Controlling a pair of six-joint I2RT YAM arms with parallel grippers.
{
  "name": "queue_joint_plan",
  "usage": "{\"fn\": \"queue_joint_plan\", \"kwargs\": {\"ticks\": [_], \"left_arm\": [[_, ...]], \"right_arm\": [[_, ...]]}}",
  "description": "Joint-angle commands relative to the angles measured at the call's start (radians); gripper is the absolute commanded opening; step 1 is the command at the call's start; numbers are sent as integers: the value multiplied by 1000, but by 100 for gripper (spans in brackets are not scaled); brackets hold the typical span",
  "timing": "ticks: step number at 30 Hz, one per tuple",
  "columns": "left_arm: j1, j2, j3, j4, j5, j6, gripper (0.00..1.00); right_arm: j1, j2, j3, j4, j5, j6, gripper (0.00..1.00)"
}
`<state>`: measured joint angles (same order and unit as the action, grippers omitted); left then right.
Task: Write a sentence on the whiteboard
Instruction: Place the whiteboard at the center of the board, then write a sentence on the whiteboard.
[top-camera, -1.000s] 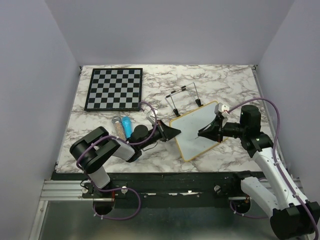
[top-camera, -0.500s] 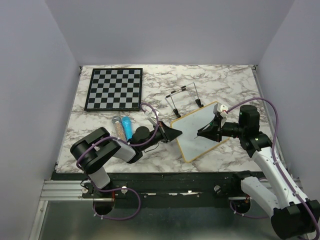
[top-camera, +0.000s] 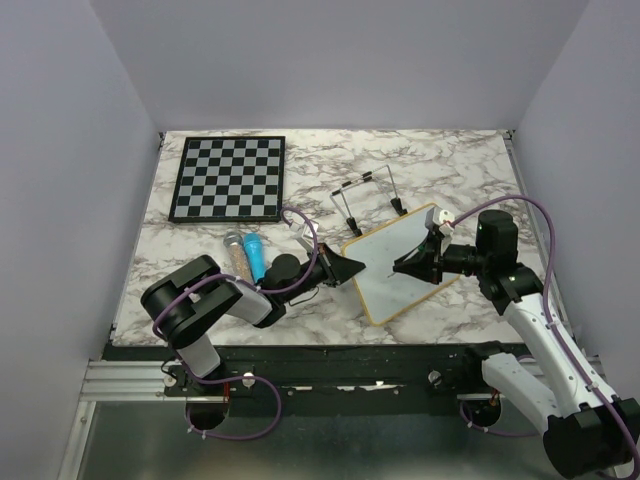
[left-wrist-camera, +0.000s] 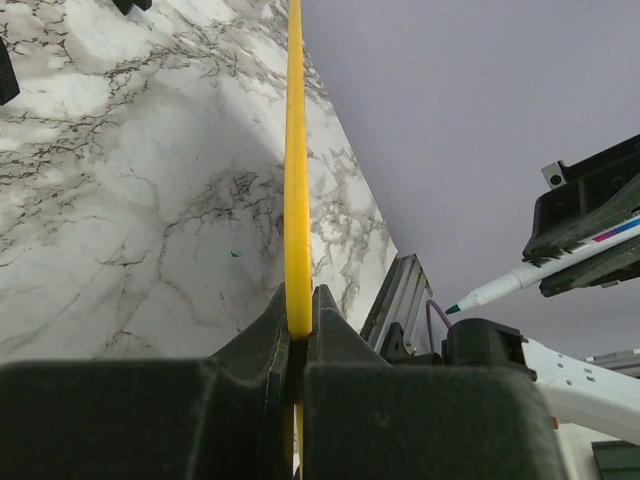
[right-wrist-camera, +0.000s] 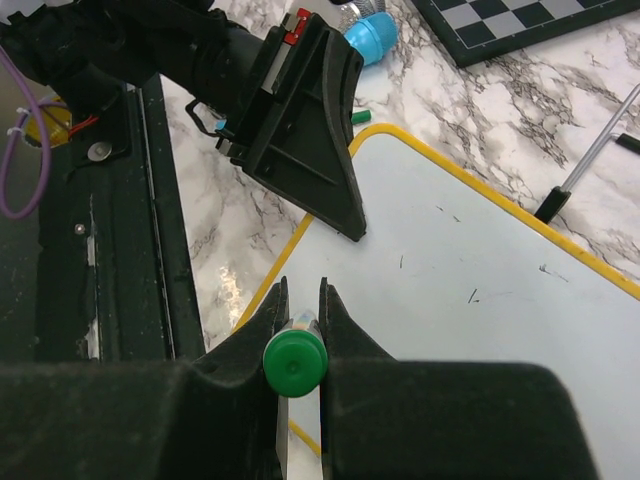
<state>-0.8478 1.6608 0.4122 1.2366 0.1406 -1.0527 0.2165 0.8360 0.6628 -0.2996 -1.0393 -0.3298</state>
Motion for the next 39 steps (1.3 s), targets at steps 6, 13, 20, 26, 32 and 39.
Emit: {"fn": "queue_joint_plan", "kwargs": {"ticks": [6, 13, 20, 26, 32, 39], "left_arm": [[-14, -39, -15, 153, -45, -1, 0], [-17, -47, -26, 161, -52, 5, 0], [-19, -53, -23, 139, -70, -7, 0], [-20, -58, -24, 121, -90, -27, 0], [-23, -42, -16, 132, -93, -44, 0], [-27, -26, -6, 141, -96, -69, 0]], "right_arm": [[12, 9, -14, 28, 24, 8, 1], [15, 11, -11, 30, 32, 9, 0], [46, 28, 12, 25, 71, 5, 1], [84, 60, 73, -4, 146, -26, 1], [116, 77, 89, 72, 251, -6, 1], [168, 109, 55, 213, 360, 58, 1]]}}
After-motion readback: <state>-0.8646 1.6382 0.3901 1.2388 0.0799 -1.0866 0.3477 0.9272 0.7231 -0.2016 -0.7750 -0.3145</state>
